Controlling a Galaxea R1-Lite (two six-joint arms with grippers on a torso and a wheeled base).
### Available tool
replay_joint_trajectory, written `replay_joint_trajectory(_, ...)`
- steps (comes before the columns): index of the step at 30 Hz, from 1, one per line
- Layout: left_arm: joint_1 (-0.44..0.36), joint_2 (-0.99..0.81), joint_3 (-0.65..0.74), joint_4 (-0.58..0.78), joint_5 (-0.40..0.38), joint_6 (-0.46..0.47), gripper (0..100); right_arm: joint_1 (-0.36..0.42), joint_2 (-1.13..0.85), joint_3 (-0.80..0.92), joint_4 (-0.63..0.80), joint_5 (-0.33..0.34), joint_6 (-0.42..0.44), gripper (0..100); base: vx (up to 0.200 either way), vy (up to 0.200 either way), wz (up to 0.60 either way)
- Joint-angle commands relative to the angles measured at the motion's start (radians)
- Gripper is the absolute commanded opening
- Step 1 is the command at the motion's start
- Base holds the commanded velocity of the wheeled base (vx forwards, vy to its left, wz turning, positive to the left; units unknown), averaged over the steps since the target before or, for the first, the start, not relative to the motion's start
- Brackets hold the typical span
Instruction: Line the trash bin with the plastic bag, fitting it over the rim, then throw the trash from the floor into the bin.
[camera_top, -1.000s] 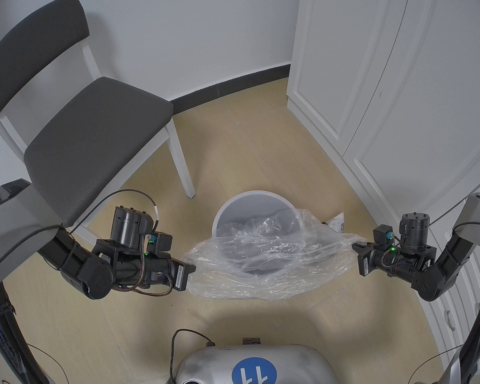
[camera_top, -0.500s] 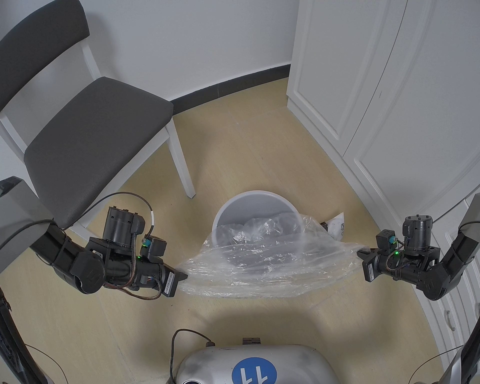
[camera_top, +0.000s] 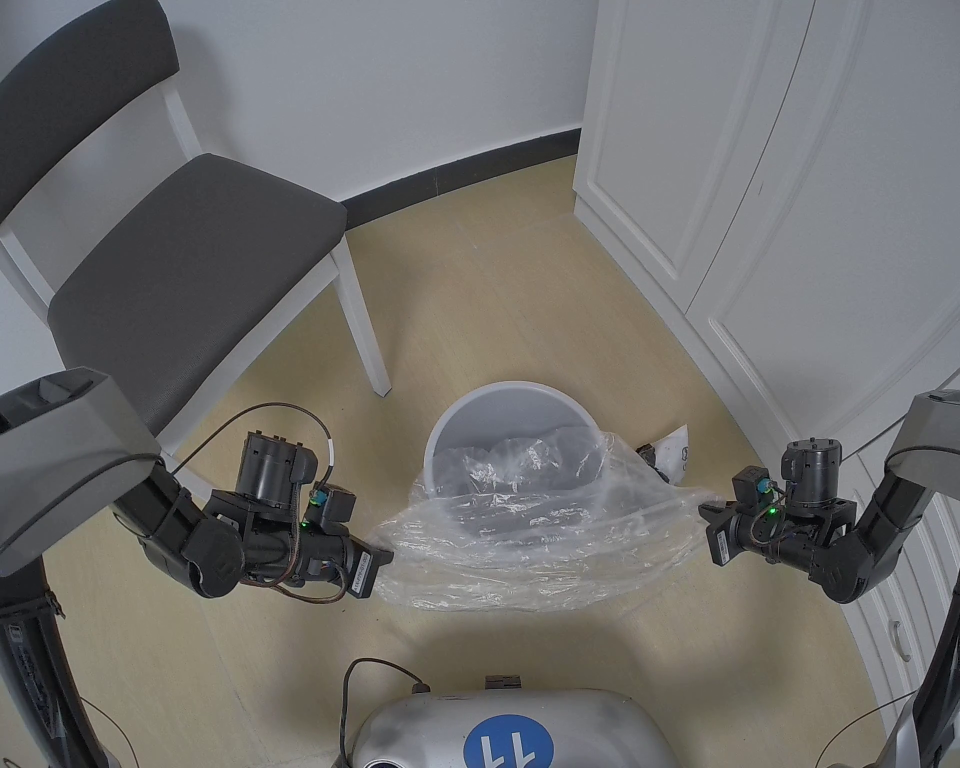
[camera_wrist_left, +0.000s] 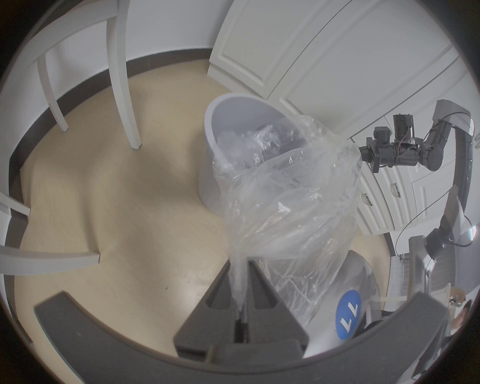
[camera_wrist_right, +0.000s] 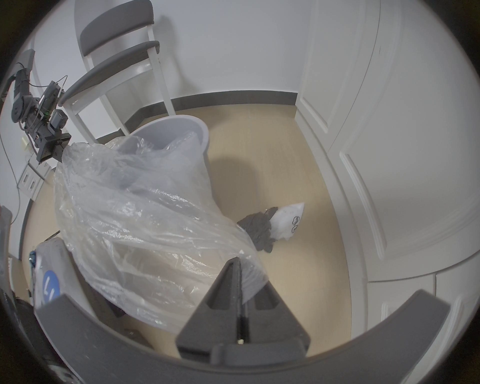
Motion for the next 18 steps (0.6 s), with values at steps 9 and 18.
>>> replay_joint_trajectory(9, -0.014, 0.126, 0.054, -0.407, 0.065, -0.048, 0, 0.025, 0.233, -0.026, -0.333, -0.028, 0.011, 0, 0.0, 0.0, 0.0)
replay_joint_trajectory(18, -0.023, 0.1, 0.097, -0.548, 0.085, -0.088, 0, 0.032, 0.236, -0.022, -0.36, -0.025, 0.013, 0, 0.0, 0.0, 0.0)
